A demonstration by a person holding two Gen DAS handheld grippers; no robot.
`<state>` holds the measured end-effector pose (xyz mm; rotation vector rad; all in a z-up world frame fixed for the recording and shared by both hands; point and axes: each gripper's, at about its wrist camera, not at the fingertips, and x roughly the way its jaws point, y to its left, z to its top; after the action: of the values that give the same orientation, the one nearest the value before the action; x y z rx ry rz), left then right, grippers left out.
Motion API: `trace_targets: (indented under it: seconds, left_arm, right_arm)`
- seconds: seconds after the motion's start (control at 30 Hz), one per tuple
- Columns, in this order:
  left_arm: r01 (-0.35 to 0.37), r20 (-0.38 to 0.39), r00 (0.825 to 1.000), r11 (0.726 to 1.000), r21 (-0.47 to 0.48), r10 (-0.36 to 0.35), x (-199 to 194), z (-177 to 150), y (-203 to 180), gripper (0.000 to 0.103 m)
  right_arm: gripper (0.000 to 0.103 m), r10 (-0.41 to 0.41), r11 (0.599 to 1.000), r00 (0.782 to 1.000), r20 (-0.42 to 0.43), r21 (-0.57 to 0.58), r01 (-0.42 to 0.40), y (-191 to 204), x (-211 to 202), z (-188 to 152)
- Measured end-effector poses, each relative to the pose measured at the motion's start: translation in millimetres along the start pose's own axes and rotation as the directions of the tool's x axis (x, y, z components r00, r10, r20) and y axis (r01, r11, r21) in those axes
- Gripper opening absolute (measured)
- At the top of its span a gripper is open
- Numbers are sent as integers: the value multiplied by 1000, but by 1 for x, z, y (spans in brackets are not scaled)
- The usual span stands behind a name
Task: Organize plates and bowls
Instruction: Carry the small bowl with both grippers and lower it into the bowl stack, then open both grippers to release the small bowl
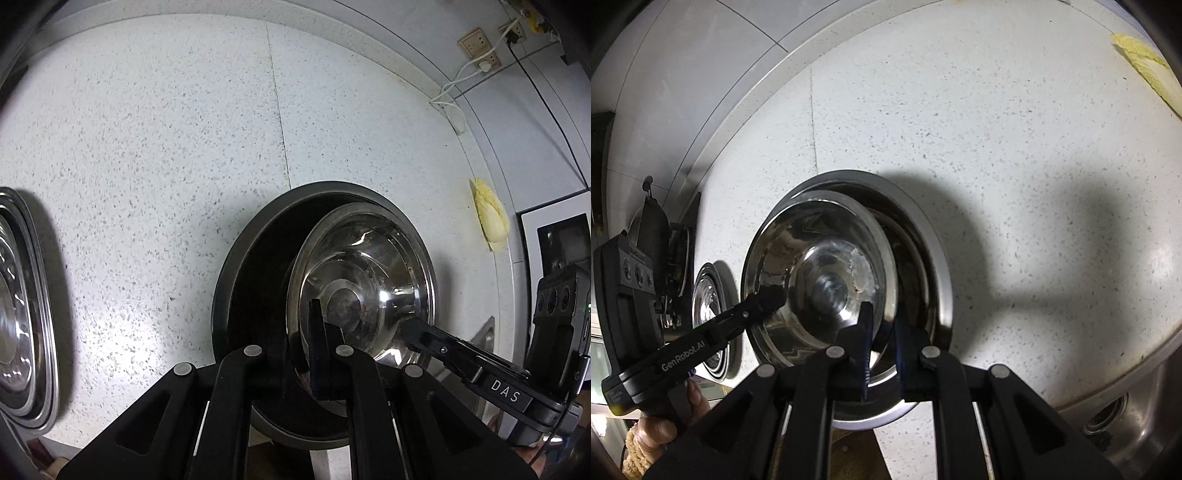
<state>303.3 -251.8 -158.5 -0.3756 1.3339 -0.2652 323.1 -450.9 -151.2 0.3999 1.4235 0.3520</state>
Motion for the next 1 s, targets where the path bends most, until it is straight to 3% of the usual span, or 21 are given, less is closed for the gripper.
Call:
trace_targets:
  seconds: [0.37,0.4,0.47,0.57,0.8,0.87,1.0]
  left_arm:
    - [-23,39,999,999,22,22,-5,-3,11,10]
    - [-27,48,999,999,28,26,-7,-3,11,14]
    - [-36,71,997,999,36,33,-13,-3,10,21]
    - [-40,99,994,998,42,36,-21,-3,12,30]
    - [-45,180,983,998,43,36,-49,-2,24,69]
    - [-43,192,981,999,31,37,-57,1,31,72]
    - [-21,163,986,1000,-3,21,-59,7,49,73]
  right_arm:
    - [14,-99,987,994,53,-125,105,13,-10,-3]
    - [14,-113,983,991,68,-138,121,15,-12,-4]
    - [27,-129,979,988,86,-146,141,18,-16,-4]
    - [27,-119,979,988,97,-154,134,21,-21,-4]
    - [28,-103,978,975,198,-160,136,25,-51,-5]
    - [36,-94,981,973,210,-148,127,22,-58,-5]
    - [40,-95,987,975,201,-110,119,4,-63,-7]
